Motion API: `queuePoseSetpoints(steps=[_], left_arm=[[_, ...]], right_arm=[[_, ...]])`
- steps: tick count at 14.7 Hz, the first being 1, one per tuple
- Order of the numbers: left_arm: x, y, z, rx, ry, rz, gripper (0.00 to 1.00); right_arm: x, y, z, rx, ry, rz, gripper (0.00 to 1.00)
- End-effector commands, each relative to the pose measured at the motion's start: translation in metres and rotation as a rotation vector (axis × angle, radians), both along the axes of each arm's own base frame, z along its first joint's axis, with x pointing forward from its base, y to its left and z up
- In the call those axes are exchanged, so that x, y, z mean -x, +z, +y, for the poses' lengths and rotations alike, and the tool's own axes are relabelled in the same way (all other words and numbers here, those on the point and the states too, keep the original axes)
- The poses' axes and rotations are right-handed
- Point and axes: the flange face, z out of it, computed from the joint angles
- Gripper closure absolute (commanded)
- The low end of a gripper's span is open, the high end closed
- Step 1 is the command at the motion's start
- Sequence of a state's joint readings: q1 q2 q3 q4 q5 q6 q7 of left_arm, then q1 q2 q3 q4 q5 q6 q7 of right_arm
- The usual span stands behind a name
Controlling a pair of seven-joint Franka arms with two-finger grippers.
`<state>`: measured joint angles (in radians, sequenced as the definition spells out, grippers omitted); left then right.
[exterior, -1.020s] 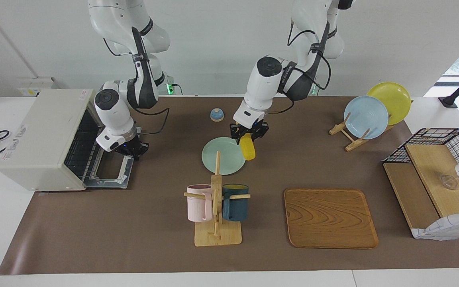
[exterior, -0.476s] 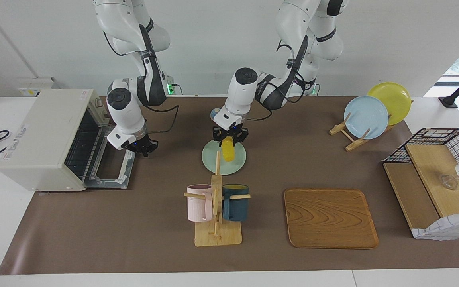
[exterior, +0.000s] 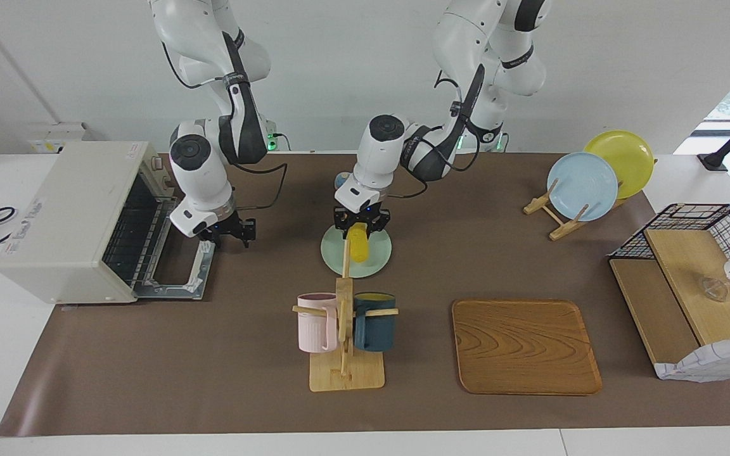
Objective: Put corn in oven
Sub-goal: 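Release the corn on the plate while the right gripper moves toward it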
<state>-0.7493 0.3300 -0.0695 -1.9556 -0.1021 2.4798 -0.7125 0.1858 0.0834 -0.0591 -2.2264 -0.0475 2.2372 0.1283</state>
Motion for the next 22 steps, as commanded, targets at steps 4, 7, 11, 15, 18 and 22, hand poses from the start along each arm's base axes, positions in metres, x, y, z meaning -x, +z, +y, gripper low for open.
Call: queuePoseSetpoints(steps=[4, 7, 11, 15, 18, 22], left_arm=[[-0.028, 0.044, 0.038, -0.011, 0.032, 0.004, 0.0], [-0.066, 0.102, 0.099, -0.048, 0.079, 0.047, 0.0], [-0.118, 0.161, 0.194, -0.084, 0.077, 0.102, 0.0], [-0.125, 0.203, 0.28, -0.1, 0.062, 0.101, 0.0], [-0.119, 0.222, 0.331, -0.138, 0.026, 0.119, 0.0], [-0.102, 0.235, 0.346, -0.195, 0.019, 0.152, 0.0]], right_arm=[[0.003, 0.007, 0.002, -0.005, -0.004, 0.013, 0.0], [-0.001, 0.018, 0.025, -0.016, 0.024, -0.006, 0.0], [-0.018, 0.064, 0.1, -0.04, 0.051, -0.007, 0.0], [-0.027, 0.115, 0.226, -0.015, 0.038, -0.025, 0.0], [-0.022, 0.091, 0.354, 0.148, 0.062, -0.01, 0.0], [0.014, 0.051, 0.43, 0.051, 0.053, -0.104, 0.0]])
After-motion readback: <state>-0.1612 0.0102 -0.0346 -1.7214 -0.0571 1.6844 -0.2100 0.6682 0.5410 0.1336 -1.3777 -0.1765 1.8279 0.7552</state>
